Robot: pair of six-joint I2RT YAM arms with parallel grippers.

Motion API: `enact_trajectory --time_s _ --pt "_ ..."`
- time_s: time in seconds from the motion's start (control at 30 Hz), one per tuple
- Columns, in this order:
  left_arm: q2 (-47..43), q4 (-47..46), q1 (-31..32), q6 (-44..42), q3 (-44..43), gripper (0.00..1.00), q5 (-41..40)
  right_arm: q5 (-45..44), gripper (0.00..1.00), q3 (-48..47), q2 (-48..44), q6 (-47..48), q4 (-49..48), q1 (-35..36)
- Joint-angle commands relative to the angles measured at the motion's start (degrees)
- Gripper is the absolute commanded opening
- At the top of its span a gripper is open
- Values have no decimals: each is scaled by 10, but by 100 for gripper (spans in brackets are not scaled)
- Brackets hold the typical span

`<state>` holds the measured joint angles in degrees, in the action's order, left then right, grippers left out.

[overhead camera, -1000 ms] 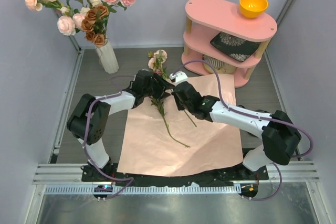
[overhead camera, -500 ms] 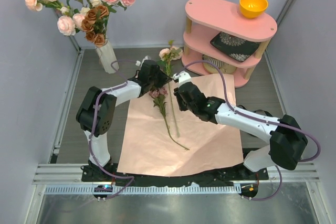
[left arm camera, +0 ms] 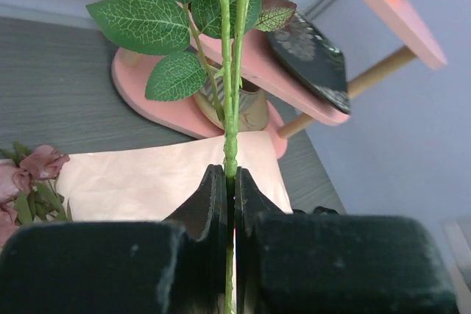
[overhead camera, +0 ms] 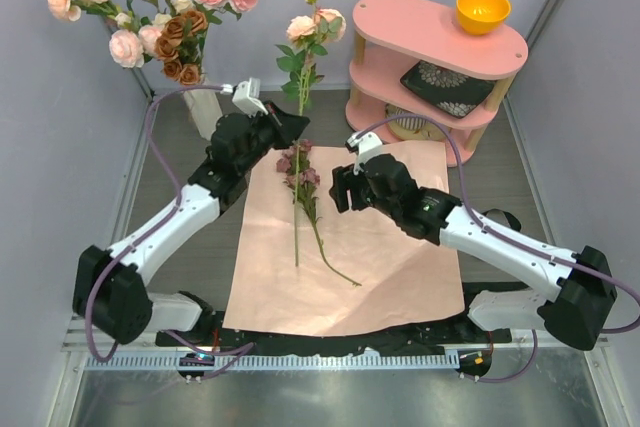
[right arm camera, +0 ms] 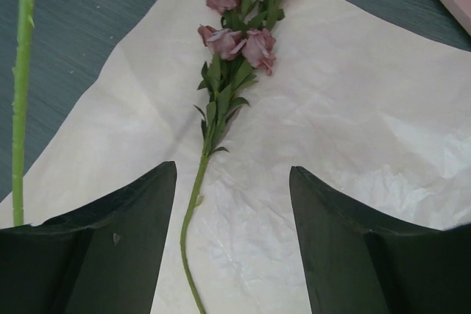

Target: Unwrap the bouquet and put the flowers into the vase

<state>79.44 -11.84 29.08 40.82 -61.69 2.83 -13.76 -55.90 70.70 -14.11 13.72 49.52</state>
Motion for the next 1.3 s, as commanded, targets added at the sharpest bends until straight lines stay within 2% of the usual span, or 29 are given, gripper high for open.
enact_trajectory --time_s 0.0,0.1,0.23,0.33,0.43,0.57,0.63,0.67,0.7,0.73,0.77,0.8,0.83,0.9,0.93,1.1,1.27 --pt "-85 -115 8 -44 94 0 59 162 70 -3 -16 0 -55 -4" --pt "-136 -146 18 -60 133 0 65 282 72 -18 -6 -6 -85 -4" --pt "-183 -152 20 -64 161 0 44 340 76 -13 -2 -60 -196 -4" --pt "-203 -160 21 -46 175 0 36 350 77 -16 20 -98 -239 -3" --pt "-213 -189 21 -12 188 0 32 349 75 -40 69 -122 -242 4" --pt "-225 -206 22 15 196 0 23 351 66 -54 102 -138 -254 16" --pt "-232 -212 22 26 200 0 20 349 56 -51 106 -138 -257 18" --pt "-235 -215 22 30 201 0 22 344 45 -48 106 -136 -257 18" --pt "-237 -216 22 42 202 0 24 342 19 -47 103 -120 -252 18" --pt "-239 -208 22 46 201 1 25 331 4 -48 97 -105 -227 17" --pt "-246 -195 22 50 199 6 29 319 1 -48 92 -91 -214 17" --pt "-252 -172 22 50 192 15 36 298 1 -45 76 -75 -202 18" --pt "-257 -112 21 46 178 46 36 292 1 -42 67 -32 -180 18" --pt "-278 -60 21 37 164 67 38 289 1 -31 46 13 -161 18" --pt "-286 -14 21 26 153 70 38 287 1 -27 26 48 -143 19" --pt "-313 70 12 16 124 82 64 256 1 0 -20 98 -116 20" --pt "-289 95 -11 12 72 85 206 269 1 -1 -19 100 -110 23"
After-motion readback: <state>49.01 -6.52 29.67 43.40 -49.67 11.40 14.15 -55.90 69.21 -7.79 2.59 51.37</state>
